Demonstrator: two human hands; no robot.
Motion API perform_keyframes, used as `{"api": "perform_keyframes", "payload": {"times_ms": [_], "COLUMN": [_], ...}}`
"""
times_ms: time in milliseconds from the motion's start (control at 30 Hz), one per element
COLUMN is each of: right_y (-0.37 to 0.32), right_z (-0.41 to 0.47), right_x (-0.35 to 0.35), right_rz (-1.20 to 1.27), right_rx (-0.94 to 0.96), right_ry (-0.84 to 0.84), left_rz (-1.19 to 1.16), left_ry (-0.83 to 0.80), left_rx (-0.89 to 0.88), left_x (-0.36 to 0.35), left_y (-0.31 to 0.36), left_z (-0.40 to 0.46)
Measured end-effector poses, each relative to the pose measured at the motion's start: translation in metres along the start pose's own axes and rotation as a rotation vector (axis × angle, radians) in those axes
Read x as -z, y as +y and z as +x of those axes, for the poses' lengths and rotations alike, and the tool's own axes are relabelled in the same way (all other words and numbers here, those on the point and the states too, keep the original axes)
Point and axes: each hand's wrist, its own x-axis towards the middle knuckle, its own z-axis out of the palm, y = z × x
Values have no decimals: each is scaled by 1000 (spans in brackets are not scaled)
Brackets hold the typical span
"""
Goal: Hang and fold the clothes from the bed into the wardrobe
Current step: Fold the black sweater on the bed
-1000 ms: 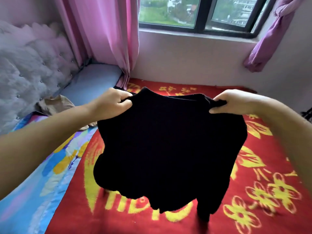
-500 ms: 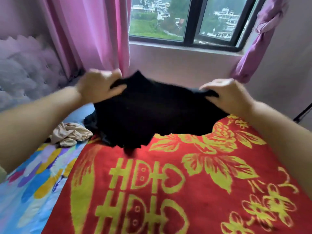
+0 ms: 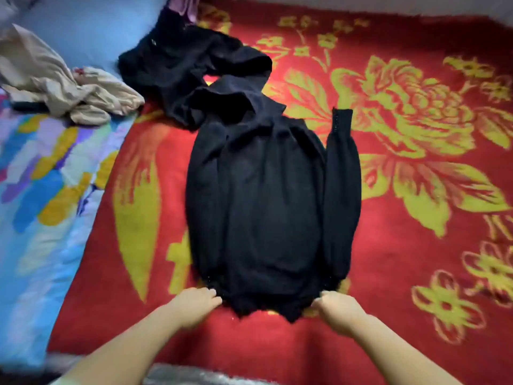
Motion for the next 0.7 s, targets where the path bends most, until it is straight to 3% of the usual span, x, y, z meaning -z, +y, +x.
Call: {"api": "perform_keyframes", "payload": {"times_ms": [100,300,467,567,700], "right_y": [-6,-35,-78,-101,-151], "right_z": [8,69,139,168,204], "right_x": [-16,38,124,154,148], "right_rz": [97,264,588,668,749], "right_rx": [-24,15,18,48,32], "right_ry": [27,243,386,380,109], "left_rz": [-170,-709,-1127,-1162,-934], "left_ry": [65,485,502,662,770], "left_rx": [131,531,790,815,701], "left_x": [-12,42,72,82,99], "left_y": [-19,-97,-128,-145,-181], "left_z": [2,36,79,98,124]}}
